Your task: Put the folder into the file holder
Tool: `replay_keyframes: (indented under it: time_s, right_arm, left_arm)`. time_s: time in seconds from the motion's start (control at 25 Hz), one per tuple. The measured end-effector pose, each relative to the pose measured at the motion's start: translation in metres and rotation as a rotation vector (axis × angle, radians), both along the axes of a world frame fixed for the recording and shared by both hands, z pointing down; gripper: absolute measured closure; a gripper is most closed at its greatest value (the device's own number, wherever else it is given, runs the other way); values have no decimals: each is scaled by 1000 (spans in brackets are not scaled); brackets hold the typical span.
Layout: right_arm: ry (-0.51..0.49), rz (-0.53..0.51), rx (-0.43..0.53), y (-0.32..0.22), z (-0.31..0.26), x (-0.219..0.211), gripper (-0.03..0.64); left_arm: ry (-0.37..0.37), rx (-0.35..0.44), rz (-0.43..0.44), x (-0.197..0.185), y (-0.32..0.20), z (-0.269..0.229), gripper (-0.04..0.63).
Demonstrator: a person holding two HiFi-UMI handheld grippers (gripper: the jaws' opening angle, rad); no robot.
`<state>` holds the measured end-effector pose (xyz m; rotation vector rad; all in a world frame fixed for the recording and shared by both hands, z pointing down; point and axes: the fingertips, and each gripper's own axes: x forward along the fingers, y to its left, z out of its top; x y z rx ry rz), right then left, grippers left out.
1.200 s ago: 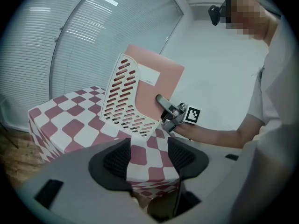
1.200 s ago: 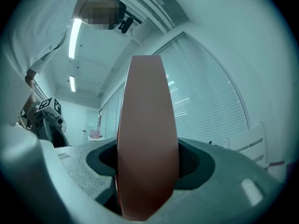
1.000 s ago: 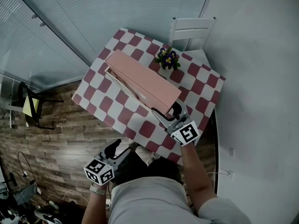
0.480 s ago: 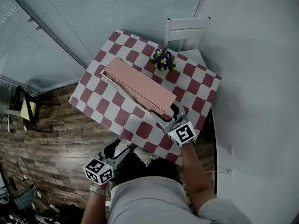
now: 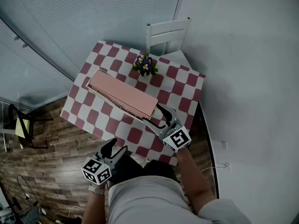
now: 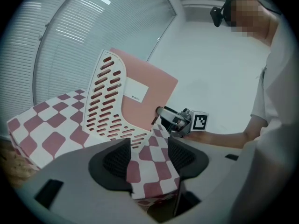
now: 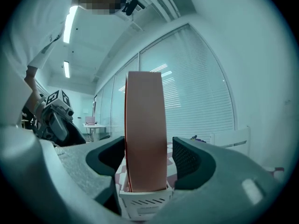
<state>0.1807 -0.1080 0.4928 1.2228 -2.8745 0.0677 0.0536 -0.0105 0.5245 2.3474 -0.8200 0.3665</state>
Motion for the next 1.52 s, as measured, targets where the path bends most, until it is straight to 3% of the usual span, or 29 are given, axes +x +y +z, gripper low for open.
replay_keyframes:
  time_s: [0.44, 0.68, 1.08, 1.52]
  right_arm:
    - [-120, 177, -21, 29, -55, 55, 318]
    - [-126, 291, -33, 49, -79, 72, 336]
    - [-121, 385, -30, 81, -93, 63, 351]
    - [-99, 445, -54, 93, -89, 45, 353]
  left_arm:
    - [51, 110, 106, 33, -39, -39, 357]
    - [71, 168, 153, 39, -53, -58, 359]
    - [103, 260, 241, 54, -64, -86, 359]
    - [124, 281, 319, 59, -70, -96, 359]
